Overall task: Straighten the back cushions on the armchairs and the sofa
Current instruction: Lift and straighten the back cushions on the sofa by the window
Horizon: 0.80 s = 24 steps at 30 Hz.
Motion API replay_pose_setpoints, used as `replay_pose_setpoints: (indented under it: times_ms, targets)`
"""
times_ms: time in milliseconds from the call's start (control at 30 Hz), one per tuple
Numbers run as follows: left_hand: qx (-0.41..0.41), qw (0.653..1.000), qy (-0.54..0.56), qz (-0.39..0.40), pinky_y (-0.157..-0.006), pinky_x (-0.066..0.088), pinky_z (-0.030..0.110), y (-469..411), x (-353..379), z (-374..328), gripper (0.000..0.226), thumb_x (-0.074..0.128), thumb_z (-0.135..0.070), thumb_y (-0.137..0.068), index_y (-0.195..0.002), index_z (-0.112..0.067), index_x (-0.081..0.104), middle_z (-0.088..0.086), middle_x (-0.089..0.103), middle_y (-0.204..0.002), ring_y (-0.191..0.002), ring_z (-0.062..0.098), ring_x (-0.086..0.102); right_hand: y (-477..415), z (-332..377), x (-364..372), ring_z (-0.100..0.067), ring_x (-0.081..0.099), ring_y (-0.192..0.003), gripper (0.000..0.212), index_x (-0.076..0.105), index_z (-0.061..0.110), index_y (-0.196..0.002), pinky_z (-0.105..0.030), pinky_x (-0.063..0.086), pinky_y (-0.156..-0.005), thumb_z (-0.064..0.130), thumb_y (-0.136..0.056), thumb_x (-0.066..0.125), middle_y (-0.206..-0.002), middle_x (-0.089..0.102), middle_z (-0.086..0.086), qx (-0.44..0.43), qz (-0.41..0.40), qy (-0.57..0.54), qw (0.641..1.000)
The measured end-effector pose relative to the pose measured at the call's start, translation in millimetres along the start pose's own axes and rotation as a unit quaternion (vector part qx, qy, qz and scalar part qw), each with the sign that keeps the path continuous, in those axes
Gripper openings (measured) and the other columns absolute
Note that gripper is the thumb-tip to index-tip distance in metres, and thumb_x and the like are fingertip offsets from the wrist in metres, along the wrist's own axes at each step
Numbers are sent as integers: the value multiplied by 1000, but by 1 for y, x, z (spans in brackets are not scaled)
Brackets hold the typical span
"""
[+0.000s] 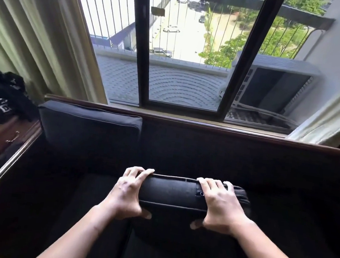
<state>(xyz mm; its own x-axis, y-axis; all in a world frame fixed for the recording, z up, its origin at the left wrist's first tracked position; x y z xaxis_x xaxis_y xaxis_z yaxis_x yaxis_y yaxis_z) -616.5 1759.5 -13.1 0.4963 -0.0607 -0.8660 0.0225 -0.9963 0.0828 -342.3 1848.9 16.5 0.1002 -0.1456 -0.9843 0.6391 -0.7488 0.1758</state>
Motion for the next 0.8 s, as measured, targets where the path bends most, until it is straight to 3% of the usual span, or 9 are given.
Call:
replay_pose_setpoints:
  times_ms: [133,267,367,467,533,633,700,800]
  targets:
    - [-98,960,252,-76,-109,47,24,9,10,3,135,102,-31,-32,-151,-45,40,-18,45,-142,-132,-2,46,3,-20,7,-18,53,-117,124,42,21,-147,-43,35,-106,97,-49,53,-128,55,8,-9,-60,-16,998]
    - [-146,914,353,-139,-99,56,23,8,22,-16,123,103,-2,-33,-140,-36,54,-9,64,-131,-118,-3,62,9,-48,14,-16,58,-110,113,54,20,-139,-41,40,-101,93,-53,61,-120,61,10,-18,-98,-56,993]
    - [-135,905,359,-185,-90,57,19,4,18,-49,113,103,2,-35,-135,-29,60,-3,68,-127,-118,6,66,19,-76,5,-11,59,-107,109,58,21,-135,-39,41,-100,91,-52,67,-116,62,14,-16,-119,-110,987]
    - [-87,912,349,-197,-90,61,28,-7,0,-101,114,102,1,-37,-137,-31,60,-4,68,-123,-114,10,69,37,-116,-1,-6,53,-100,106,59,27,-133,-35,42,-95,80,-44,82,-112,56,20,19,-135,-215,967]
    - [-43,924,333,-182,-91,61,37,-21,-13,-141,115,101,-4,-38,-140,-36,57,-11,69,-119,-111,18,72,51,-144,6,-6,54,-106,109,54,39,-135,-34,46,-96,75,-38,89,-117,56,23,56,-123,-303,943]
    - [20,953,257,-159,-98,55,30,-48,-17,-201,115,101,-14,-41,-142,-43,53,-22,65,-121,-116,12,67,63,-178,34,-4,50,-126,110,39,56,-141,-36,44,-107,70,-45,91,-135,51,28,48,-84,-395,914]
    - [47,970,198,-134,-104,48,25,-68,0,-236,114,99,-22,-44,-144,-44,50,-20,61,-130,-124,7,59,71,-193,55,-2,38,-141,103,32,53,-152,-37,35,-116,76,-64,80,-151,42,29,31,-56,-436,898]
    - [65,990,110,-54,-110,40,27,-87,68,-259,106,93,-29,-52,-149,-34,49,-17,56,-127,-119,6,50,81,-199,83,7,23,-149,76,32,49,-153,-41,21,-126,84,-87,41,-161,32,25,47,-10,-536,843]
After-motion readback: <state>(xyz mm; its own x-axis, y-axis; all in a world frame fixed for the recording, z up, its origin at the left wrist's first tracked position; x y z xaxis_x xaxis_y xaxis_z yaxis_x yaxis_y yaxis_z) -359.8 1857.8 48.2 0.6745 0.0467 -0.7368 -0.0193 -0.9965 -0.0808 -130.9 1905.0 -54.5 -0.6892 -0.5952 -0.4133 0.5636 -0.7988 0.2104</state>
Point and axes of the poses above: each hand's wrist, its own y-axis away from the middle knuckle, its own x-axis out of the palm, z = x × y, the point moved 3 cm from there along -y, towards the middle knuckle
